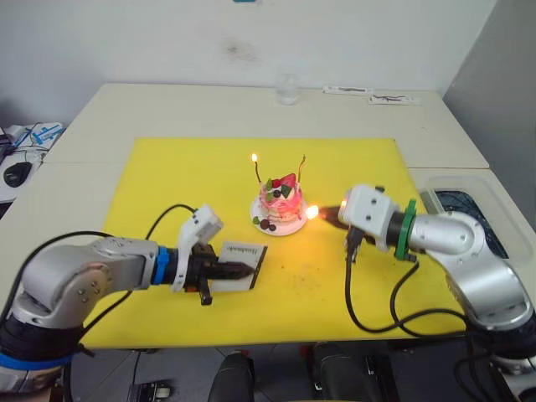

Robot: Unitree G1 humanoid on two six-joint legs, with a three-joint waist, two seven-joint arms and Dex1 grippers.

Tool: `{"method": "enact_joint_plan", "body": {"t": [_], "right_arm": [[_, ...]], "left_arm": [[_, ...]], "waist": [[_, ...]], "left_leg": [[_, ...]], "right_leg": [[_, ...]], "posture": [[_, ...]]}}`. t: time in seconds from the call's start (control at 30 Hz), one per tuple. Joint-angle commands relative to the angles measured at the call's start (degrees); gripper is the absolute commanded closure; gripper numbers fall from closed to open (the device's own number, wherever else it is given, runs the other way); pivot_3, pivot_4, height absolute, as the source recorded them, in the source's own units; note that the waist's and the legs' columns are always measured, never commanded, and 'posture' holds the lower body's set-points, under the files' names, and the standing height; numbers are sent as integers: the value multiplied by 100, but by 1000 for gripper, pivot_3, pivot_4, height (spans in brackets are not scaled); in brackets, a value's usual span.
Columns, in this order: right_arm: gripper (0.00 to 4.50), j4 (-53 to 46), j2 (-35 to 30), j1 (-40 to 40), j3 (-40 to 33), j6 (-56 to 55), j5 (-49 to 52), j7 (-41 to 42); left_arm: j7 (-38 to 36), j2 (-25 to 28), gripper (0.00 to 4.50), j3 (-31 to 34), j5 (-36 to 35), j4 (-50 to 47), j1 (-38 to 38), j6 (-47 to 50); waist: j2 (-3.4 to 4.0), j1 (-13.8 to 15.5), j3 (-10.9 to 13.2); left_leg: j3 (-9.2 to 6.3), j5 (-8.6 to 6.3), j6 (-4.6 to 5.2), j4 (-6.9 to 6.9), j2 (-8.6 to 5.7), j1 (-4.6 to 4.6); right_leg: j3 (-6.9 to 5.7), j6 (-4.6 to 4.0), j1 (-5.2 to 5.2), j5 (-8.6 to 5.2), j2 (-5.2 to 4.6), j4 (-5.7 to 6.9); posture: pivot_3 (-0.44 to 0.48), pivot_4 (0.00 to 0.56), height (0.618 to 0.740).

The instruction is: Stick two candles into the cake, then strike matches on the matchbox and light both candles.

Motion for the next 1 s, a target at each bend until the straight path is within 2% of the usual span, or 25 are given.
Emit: {"method": "enact_joint_plan", "body": {"t": [0.03, 0.3, 1.0], "right_arm": [[4474, 225, 41, -433, 64, 16, -195, -191], [4474, 832, 122, -938, 265, -314, -534, -336], [4474, 1477, 197, -1283, 648, -1360, -1151, -73]], "left_arm": [[-150, -107, 4500, -36, 171, -216, -80, -257], [-313, -251, 4500, -132, 428, -198, -40, -389], [-516, -319, 4500, -175, 654, -180, -56, -443]], "waist": [[0, 22, 0], [0, 17, 0], [0, -1, 0]], "left_leg": [[0, 0, 0, 1, 0, -1], [7, -1, 1, -9, 0, -6], [5, -1, 1, -6, 0, -4]], "right_leg": [[0, 0, 0, 0, 0, -1], [2, 4, -6, 1, -2, -6], [1, 3, -4, 1, -1, -1]], "posture": [[0, 150, 740], [0, 150, 740], [0, 150, 740]]}}
